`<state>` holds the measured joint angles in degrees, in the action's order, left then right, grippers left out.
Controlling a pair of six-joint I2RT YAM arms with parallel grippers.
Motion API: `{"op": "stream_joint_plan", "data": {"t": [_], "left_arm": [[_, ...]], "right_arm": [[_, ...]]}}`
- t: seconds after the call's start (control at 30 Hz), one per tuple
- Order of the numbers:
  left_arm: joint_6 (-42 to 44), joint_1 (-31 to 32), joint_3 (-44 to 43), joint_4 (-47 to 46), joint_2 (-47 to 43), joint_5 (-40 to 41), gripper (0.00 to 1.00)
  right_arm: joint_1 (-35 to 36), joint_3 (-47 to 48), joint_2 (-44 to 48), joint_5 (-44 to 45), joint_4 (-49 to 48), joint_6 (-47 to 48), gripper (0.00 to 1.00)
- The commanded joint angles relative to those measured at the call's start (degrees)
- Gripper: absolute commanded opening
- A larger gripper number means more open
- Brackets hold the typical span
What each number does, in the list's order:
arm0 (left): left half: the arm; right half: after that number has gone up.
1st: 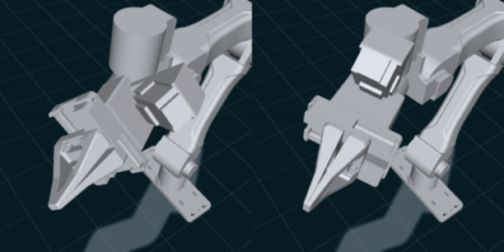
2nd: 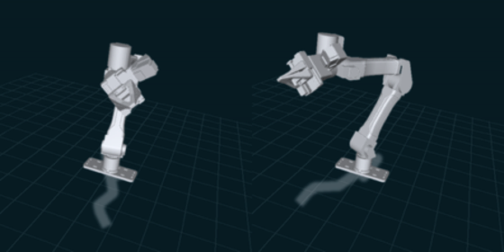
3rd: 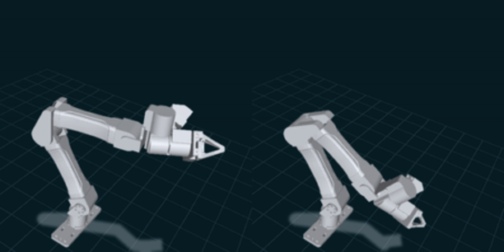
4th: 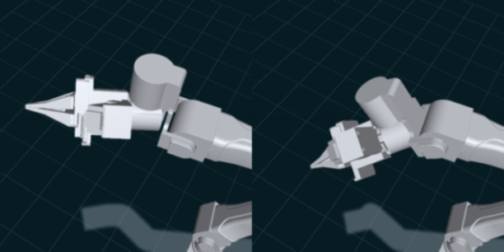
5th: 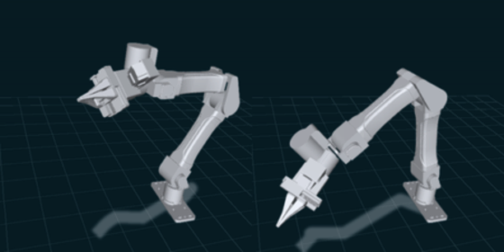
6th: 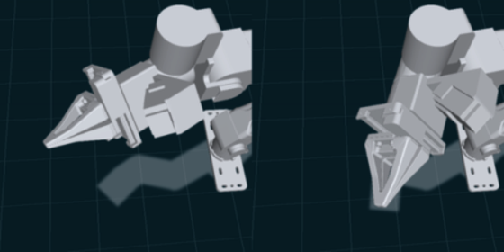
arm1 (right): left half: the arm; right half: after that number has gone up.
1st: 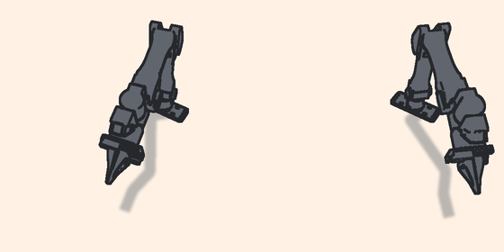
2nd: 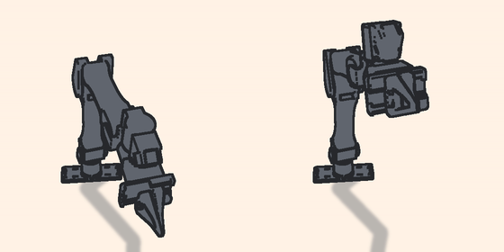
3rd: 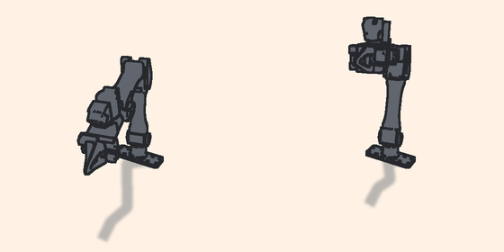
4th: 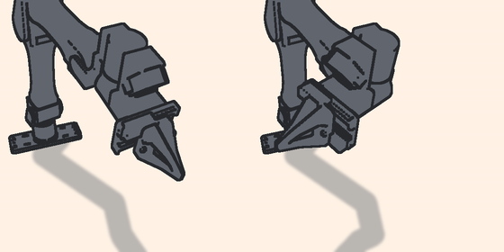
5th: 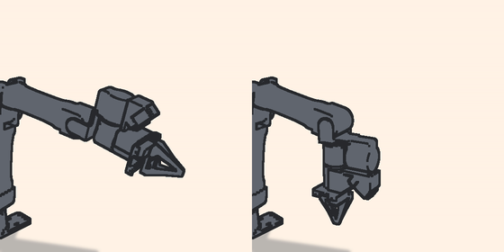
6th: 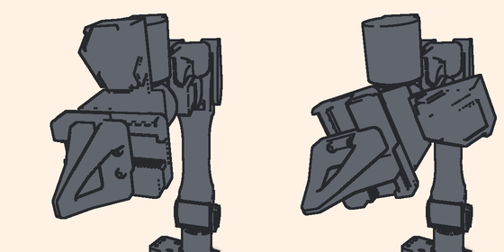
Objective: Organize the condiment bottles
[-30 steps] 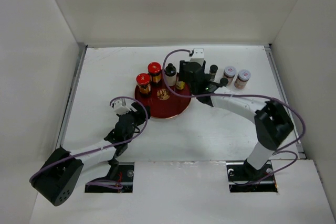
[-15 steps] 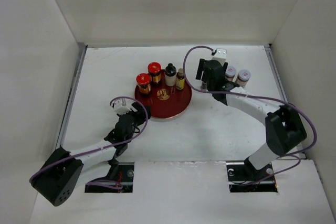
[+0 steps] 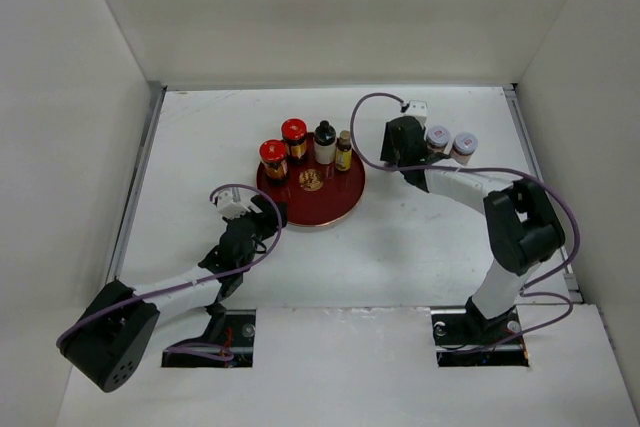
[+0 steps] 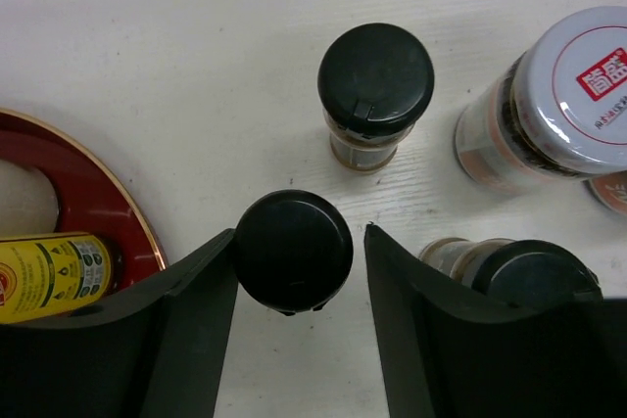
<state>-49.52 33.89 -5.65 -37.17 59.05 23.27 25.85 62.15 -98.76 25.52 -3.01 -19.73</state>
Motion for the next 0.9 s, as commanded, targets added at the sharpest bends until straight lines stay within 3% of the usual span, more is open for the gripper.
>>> {"op": "stream_joint_plan", "data": {"t": [0.0,0.17,0.4,0.57,0.7,0.87], "left_arm": [[-0.32,0.25,-1.12,-2.73,0.54,-0.41,0.66],[-0.32,0.17,-1.03,-2.73,0.18,-0.06,0.66],[-0.49,-0.36,-0.85,-2.73,-0.07,-0.06,0.66],[-2.51,-3.17,0.46,-2.12,-2.18,-0.06,0.65],[-4.36,-4.49,0.73,-2.03,-0.60,-0.15,0.65],[-4.71,-5.28,1.08,-2.03,-1.13,-0.68,0.66]], "right_arm": [[-0.23,3.06,-1.08,-1.44,-3.15,-0.22,0.55],[0.38,0.35,1.46,1.45,-5.95,0.12,0.44],[4.42,-6.59,13.13,5.07,-5.88,0.65,0.43],[11.18,-8.80,18.51,4.80,-3.94,-0.57,0.42],[18.21,-4.77,15.02,3.14,-4.37,-2.51,0.42],[22.88,6.29,3.33,2.35,-5.52,-1.37,0.43]]}}
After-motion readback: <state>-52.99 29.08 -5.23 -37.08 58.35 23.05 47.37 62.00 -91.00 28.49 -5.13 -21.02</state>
